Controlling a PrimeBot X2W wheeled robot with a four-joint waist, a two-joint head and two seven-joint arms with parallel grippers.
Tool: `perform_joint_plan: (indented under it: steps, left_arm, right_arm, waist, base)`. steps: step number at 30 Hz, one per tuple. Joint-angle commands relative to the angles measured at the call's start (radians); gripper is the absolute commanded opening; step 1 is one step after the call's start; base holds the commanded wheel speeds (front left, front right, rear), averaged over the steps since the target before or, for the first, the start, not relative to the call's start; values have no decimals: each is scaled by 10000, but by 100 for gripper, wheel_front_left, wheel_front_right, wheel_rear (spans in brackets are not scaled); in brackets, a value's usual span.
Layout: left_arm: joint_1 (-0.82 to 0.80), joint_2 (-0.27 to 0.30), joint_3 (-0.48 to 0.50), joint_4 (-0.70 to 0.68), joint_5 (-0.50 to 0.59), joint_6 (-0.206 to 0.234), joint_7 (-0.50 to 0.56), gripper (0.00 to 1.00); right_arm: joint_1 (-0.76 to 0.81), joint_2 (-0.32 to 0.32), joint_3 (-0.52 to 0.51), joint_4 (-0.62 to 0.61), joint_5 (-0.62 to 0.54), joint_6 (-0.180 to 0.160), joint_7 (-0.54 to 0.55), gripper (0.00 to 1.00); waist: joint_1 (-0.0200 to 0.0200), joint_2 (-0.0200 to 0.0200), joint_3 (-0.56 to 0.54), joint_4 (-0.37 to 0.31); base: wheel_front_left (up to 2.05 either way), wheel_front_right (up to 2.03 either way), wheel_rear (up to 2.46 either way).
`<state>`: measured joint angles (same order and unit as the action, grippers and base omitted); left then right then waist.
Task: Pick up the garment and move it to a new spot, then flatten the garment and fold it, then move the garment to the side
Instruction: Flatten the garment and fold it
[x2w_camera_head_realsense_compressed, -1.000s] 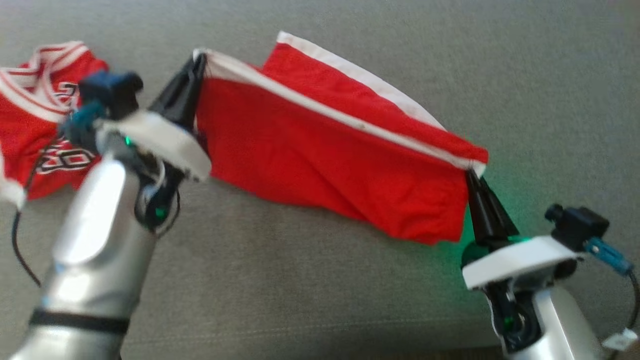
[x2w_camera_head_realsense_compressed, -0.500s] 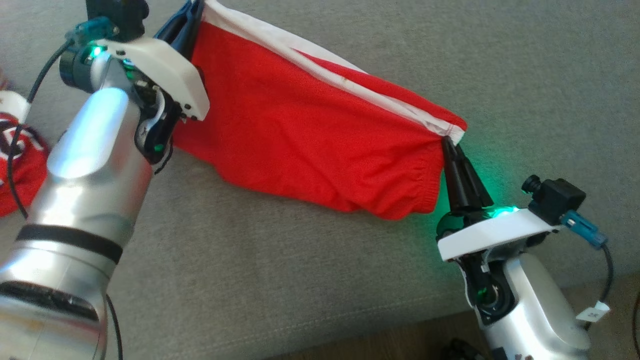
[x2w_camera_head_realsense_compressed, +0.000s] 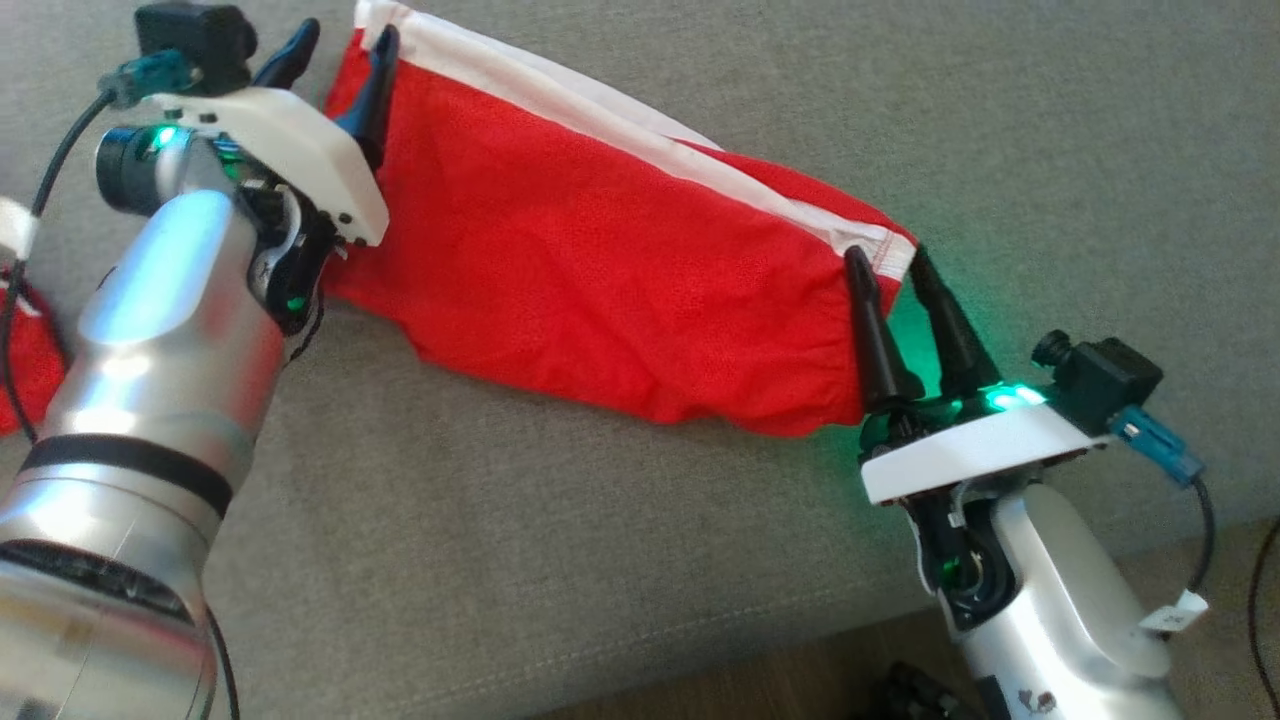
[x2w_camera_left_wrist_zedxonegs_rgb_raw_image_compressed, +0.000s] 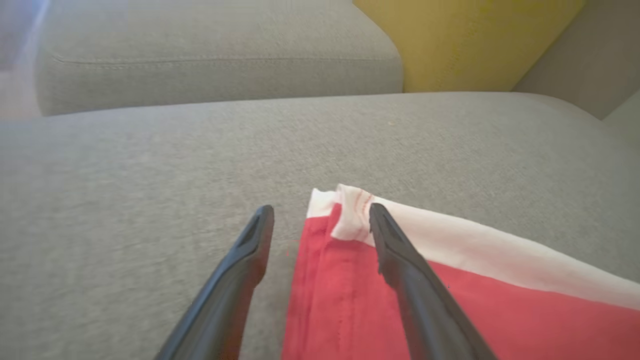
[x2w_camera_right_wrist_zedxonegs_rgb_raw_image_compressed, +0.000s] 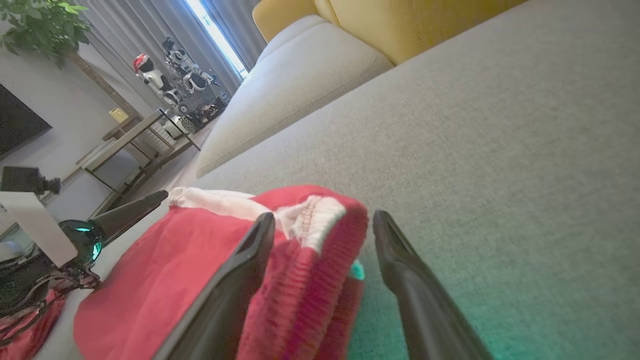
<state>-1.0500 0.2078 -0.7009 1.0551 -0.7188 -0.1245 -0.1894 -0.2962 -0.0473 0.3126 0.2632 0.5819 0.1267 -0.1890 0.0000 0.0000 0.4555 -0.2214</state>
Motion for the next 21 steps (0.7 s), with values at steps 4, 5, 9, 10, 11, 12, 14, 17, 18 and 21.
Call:
perform_joint_plan:
  steps: [4,5,9,10,11,12,14,17,18,21]
  left_arm:
    - [-251,241,345,-80,82,80,-628,100]
    - [-165,221,420,-170,131,168,-679,100]
    - [416,241,1323,-1530,430,863,-718,100]
    - [995,244,1861,-2455,770,1245,-720,100]
    - [995,244,1861,-2455,770,1245,-720,100]
    - [1319,235,2115,-2904,960,1413,-720,100]
    - [2289,198,2735,-4179,1638,1786,-722,100]
    - [3148,243,3131,-5164,2383,2051,-722,100]
    - [3403,254,3229,-5477,2625,2129,-722,100]
    - [3881,291,3365,-6002,3086,2263,-723,100]
  right_arm:
    - [187,-30,-232,-520,-356,40,-233,100]
    - [250,-30,-397,-569,-514,40,-244,100]
    - [464,-30,-1221,-889,-1337,40,-212,100]
    - [578,-30,-1601,-1111,-1603,40,-175,100]
    - [578,-30,-1601,-1111,-1603,40,-175,100]
    - [626,-30,-1774,-1225,-1751,40,-141,100]
    - [737,-30,-2217,-1546,-2230,40,0,100]
    - [798,-30,-2534,-1810,-2865,40,123,100]
    - [816,-30,-2624,-1899,-3098,40,134,100]
    - [893,-30,-2781,-2018,-3494,40,194,100]
  waist:
    - [0,0,-341,410]
    - [0,0,-417,504]
    - [0,0,-674,931]
    - [0,0,-858,1138]
    - [0,0,-858,1138]
    - [0,0,-943,1229]
    - [0,0,-1207,1489]
    - [0,0,-1458,1667]
    - [0,0,-1531,1718]
    - [0,0,-1676,1792]
  base:
    - [0,0,0]
    - [0,0,0]
    - [0,0,0]
    - [0,0,0]
    - [0,0,0]
    - [0,0,0]
    - [0,0,0]
    - [0,0,0]
    - [0,0,0]
    - [0,0,0]
